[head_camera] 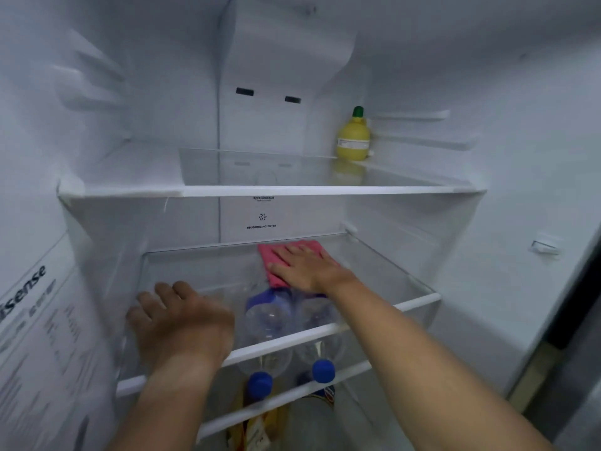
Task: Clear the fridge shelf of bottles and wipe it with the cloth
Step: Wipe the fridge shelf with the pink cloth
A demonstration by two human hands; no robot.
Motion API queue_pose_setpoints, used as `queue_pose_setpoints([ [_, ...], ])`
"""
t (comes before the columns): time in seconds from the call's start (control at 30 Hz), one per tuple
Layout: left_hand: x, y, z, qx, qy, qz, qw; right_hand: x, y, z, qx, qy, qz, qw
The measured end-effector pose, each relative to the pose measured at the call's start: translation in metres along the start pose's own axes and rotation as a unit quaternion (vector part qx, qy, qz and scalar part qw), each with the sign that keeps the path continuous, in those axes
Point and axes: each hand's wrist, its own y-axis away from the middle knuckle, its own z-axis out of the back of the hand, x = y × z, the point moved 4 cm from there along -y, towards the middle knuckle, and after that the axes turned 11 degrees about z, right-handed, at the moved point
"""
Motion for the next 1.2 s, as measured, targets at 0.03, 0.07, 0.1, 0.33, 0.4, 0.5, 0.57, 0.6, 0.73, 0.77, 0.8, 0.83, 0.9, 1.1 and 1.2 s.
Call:
queue_pose_setpoints([
  [0.03,0.000,-0.002,-0.002,-0.007,-0.011,-0.005,1.000,-0.009,-0.008,0.003,0.004,-0.003,-0.020,1.000],
  [0.07,0.000,-0.003,-0.005,-0.011,-0.020,-0.010,1.000,-0.018,-0.017,0.004,0.008,0.005,-0.032,0.999],
  [0.1,-0.001,-0.004,-0.006,-0.012,-0.026,-0.015,0.999,-0.027,-0.023,0.007,0.010,0.017,-0.039,0.999],
  [0.33,-0.002,0.001,0.003,0.011,-0.024,-0.007,1.000,-0.114,-0.017,0.006,-0.028,0.025,-0.141,0.989],
  [0.4,-0.001,0.001,0.003,0.012,-0.012,-0.013,1.000,-0.131,-0.005,0.001,-0.011,0.046,-0.124,0.991],
  [0.5,0.000,0.005,0.006,0.024,0.026,-0.002,0.999,-0.132,0.019,0.003,0.003,0.057,-0.115,0.992],
  [0.57,0.000,0.009,0.011,0.033,0.050,0.006,0.998,-0.124,0.035,0.003,0.003,0.085,-0.110,0.990],
  [0.6,0.000,0.011,0.013,0.036,0.056,0.004,0.998,-0.122,0.043,0.002,0.002,0.098,-0.111,0.989],
  [0.73,0.001,0.015,0.014,0.050,0.061,-0.002,0.997,-0.102,0.083,0.003,-0.010,0.094,-0.128,0.987],
  [0.77,0.001,0.014,0.014,0.048,0.063,-0.002,0.997,-0.090,0.093,0.006,-0.020,0.077,-0.130,0.988],
  [0.8,0.001,0.014,0.014,0.046,0.065,-0.002,0.997,-0.076,0.102,0.006,-0.025,0.056,-0.129,0.990],
  [0.83,0.001,0.014,0.014,0.045,0.067,-0.002,0.997,-0.060,0.109,0.005,-0.026,0.034,-0.125,0.991],
  [0.9,0.002,0.015,0.014,0.045,0.076,-0.004,0.996,-0.027,0.115,0.000,-0.014,0.006,-0.101,0.995],
  [1.1,0.002,0.014,0.014,0.049,0.089,0.001,0.995,0.072,0.102,-0.012,-0.002,-0.014,0.030,0.999],
  [1.2,0.001,0.014,0.014,0.050,0.081,0.000,0.995,0.080,0.082,-0.009,0.015,-0.034,0.060,0.997],
])
